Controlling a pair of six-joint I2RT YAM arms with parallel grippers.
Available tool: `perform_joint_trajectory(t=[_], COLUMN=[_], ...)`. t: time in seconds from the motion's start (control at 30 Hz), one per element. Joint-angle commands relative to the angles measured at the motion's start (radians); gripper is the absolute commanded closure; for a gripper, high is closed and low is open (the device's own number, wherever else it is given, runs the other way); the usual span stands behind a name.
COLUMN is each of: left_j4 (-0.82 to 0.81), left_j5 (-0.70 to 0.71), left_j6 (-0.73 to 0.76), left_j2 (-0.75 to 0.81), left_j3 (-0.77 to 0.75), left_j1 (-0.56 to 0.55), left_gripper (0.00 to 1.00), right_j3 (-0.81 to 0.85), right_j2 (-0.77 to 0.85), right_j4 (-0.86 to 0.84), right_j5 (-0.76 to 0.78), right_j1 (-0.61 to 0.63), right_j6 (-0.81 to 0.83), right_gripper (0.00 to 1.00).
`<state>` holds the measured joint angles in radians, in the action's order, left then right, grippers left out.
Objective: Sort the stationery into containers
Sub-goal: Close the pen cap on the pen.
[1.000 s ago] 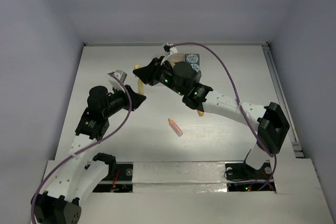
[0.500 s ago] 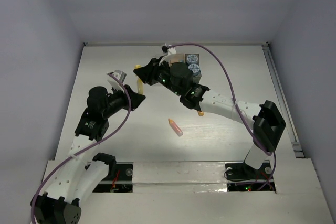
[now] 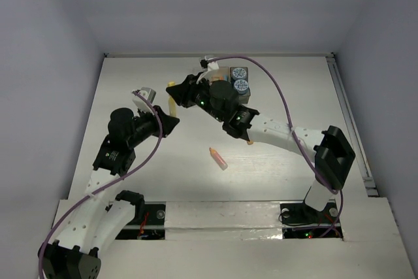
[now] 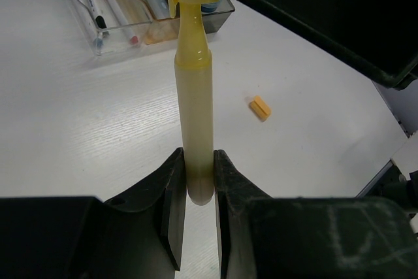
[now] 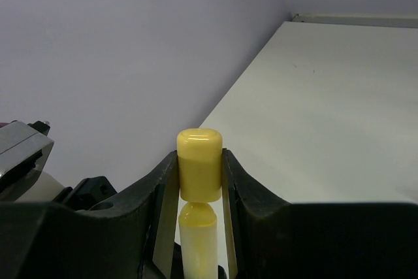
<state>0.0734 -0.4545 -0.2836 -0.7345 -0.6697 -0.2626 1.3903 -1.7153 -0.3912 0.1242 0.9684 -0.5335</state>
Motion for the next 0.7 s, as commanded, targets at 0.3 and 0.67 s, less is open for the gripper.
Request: perform_joint_trajectory(t=[0.3, 0.67], left_j4=[-0.053, -0.046], left_j5=[0.017, 0.071], left_j6=[0.014, 0.014], left_j2=[0.041, 0.055], left_j3=[-0.03, -0.03], left_j1=[-0.004, -0.004], left_gripper=[1.0, 1.0], right_j3=[-0.034, -0.112], right_j2=[0.006, 0.017], right_j4=[-0.066, -0.08], right_j5=[-0.011, -0.049], right_j1=[0.039, 0.072], right_j6=[0.003, -0.029], right_gripper=[1.0, 1.0])
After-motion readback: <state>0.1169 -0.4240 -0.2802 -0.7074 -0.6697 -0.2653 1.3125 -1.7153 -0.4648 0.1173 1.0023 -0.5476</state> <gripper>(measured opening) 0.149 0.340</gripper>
